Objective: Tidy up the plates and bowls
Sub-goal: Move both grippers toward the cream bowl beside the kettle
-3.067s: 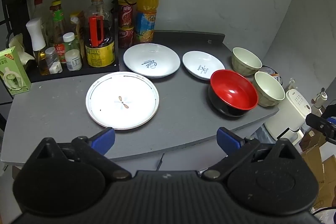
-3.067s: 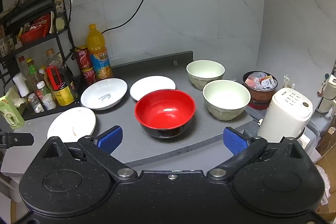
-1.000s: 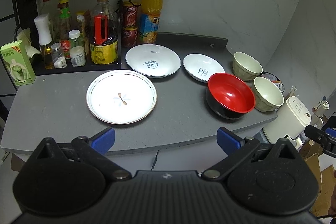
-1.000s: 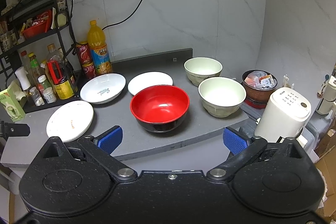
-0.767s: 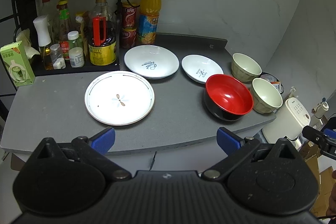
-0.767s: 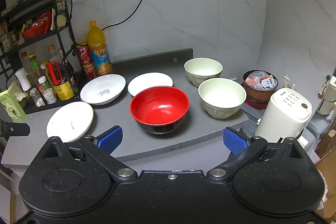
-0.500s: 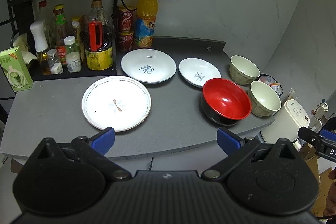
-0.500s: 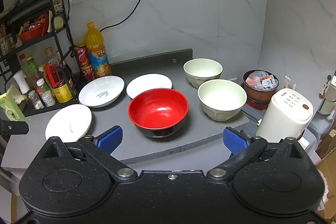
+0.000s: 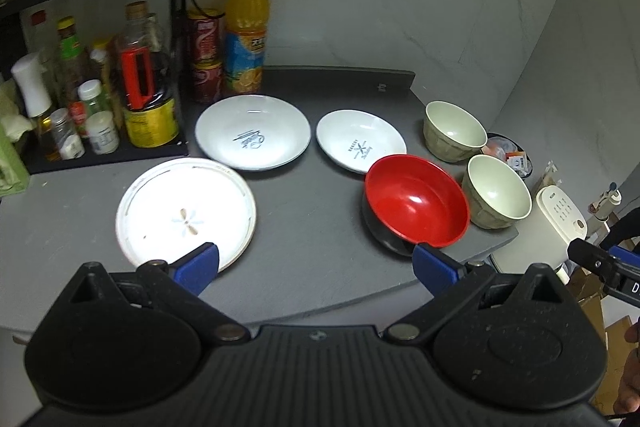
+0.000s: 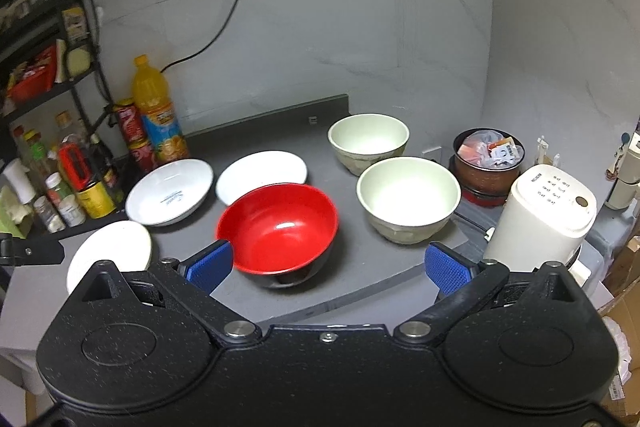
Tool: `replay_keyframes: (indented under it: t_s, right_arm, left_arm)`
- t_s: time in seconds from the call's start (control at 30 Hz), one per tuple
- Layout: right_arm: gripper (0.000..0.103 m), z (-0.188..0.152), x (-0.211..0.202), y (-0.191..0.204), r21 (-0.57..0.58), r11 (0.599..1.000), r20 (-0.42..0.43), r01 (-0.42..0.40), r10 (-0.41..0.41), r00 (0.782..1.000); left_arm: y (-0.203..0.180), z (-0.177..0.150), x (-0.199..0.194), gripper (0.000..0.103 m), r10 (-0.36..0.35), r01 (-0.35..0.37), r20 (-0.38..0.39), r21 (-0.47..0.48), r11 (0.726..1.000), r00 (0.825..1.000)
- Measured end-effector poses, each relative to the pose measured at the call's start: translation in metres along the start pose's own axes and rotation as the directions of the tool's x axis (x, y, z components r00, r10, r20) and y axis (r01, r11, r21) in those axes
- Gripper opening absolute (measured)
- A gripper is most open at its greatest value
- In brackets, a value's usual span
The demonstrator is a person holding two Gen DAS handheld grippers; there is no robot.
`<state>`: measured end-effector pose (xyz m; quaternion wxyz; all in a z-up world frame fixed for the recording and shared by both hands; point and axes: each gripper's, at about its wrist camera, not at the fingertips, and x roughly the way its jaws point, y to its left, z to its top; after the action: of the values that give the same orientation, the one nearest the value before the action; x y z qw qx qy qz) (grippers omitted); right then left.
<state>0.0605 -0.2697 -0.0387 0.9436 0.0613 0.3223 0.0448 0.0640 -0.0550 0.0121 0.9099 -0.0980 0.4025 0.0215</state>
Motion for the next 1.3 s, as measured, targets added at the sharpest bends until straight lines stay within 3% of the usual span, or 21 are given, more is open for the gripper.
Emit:
replay_keyframes:
  t_s: [0.37, 0.87, 1.3]
  right_arm:
    - [0.103, 0.025, 0.056, -0.018, 0.071, 0.996, -0.068, 0.062, -0.058, 0.996]
    - [0.103, 0.053, 0.121, -0.040, 0.145, 0.977, -0.131, 0.157, -0.138, 0.982]
    - [0.102, 0.057, 0.168, -0.057, 0.246, 0.935, -0.229, 0.254, -0.199, 0.953]
  left_arm:
    - [-0.012, 0.047, 0.067, 0.101, -0.022, 0.022, -0.056, -0.003, 1.000, 0.998]
    - [-0.050, 0.111, 0.149, 0.099, -0.096, 0.108, -0.116, 0.098, 0.989, 0.988]
    - [-0.088, 0.142, 0.220, 0.086, -0.162, 0.205, -0.231, 0.180, 0.962, 0.959]
